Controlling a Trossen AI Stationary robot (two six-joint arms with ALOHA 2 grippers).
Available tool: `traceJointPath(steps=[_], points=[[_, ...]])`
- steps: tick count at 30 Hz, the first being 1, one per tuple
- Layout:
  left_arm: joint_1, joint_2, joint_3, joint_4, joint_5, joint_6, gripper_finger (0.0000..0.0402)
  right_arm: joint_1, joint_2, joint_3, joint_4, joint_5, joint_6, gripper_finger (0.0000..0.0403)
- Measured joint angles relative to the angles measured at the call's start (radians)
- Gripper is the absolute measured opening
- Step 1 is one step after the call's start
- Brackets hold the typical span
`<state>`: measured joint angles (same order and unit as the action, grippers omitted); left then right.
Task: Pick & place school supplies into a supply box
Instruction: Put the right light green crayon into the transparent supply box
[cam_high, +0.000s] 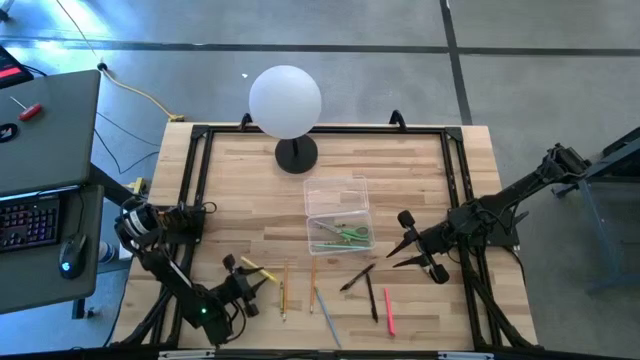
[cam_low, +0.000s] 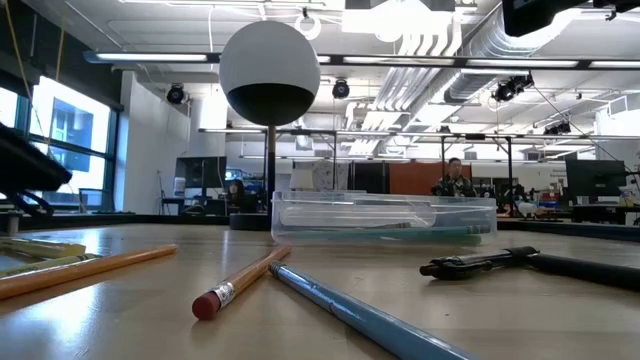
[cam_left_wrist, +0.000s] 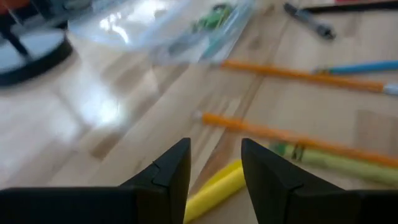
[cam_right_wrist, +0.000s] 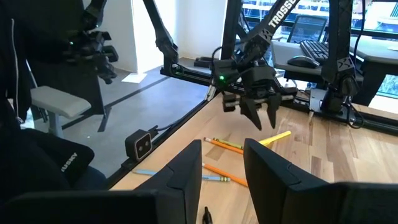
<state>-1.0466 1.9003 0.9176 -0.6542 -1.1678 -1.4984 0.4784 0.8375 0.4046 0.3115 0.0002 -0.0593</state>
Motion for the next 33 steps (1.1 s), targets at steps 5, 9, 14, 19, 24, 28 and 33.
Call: traceJointPath(steps=[5,9,14,19,24,28,33], points=[[0.055,-0.002,0.121,-0.064,0.186,0.056,0.0172,0.0,0.0,0.0,0.001,0.0,-0.001,0.0099],[0.163,-0.031,0.228,0.003,0.363,0.326,0.0172,-0.001,0.0,0.0,0.029,0.028,0.057,0.0099],[0.293,-0.077,0.323,0.094,0.58,0.874,0.0172,-0.001,0.0,-0.001,0.037,0.072,0.117,0.0099],[0.398,-0.184,0.368,0.088,0.707,1.124,0.0172,0.0,0.0,-0.002,-0.007,0.014,0.13,0.0099],[0.461,-0.308,0.366,0.064,0.709,1.184,0.0172,0.0,0.0,-0.002,-0.102,0.011,0.154,0.0099],[0.478,-0.354,0.367,0.078,0.666,1.205,0.0172,0.0,0.001,-0.002,-0.262,0.018,0.182,0.0099],[0.477,-0.349,0.363,0.076,0.53,1.206,0.0172,0.005,0.001,-0.002,-0.509,0.046,0.475,0.0099]])
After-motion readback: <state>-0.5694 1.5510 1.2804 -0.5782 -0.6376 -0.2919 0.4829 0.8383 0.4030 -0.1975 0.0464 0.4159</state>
